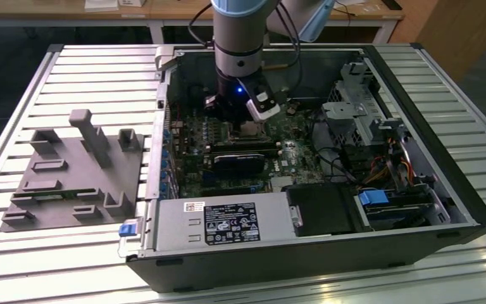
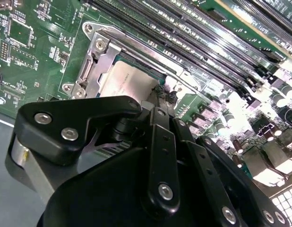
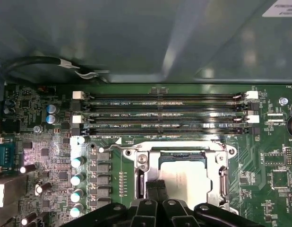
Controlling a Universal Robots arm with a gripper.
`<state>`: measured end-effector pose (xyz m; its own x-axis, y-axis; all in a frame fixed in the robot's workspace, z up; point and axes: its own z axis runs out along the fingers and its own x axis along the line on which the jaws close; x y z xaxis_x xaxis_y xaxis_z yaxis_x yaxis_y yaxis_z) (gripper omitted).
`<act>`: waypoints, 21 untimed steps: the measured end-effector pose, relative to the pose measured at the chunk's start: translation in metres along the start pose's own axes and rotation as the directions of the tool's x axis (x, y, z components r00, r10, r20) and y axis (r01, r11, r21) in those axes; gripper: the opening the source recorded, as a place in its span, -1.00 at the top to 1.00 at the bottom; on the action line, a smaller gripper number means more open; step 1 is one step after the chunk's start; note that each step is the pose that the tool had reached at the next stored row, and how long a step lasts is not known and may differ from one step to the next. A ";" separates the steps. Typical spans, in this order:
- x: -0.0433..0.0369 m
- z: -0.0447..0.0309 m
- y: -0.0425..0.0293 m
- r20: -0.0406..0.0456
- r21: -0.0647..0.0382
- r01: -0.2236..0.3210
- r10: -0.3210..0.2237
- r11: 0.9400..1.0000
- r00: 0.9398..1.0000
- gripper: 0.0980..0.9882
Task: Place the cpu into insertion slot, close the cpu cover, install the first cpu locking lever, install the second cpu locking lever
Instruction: 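Close the cpu cover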
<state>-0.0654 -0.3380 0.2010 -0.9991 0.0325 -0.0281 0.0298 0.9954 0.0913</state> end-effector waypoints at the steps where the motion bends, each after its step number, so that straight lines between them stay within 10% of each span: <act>1: 0.0000 -0.0017 0.0002 0.000 0.000 0.000 0.000 1.000 1.000 0.99; 21: -0.0221 -0.0081 0.0016 -0.006 0.000 0.000 0.000 1.000 1.000 0.99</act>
<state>-0.0435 -0.3379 0.2099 -0.9992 0.0324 -0.0224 0.0302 0.9954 0.0912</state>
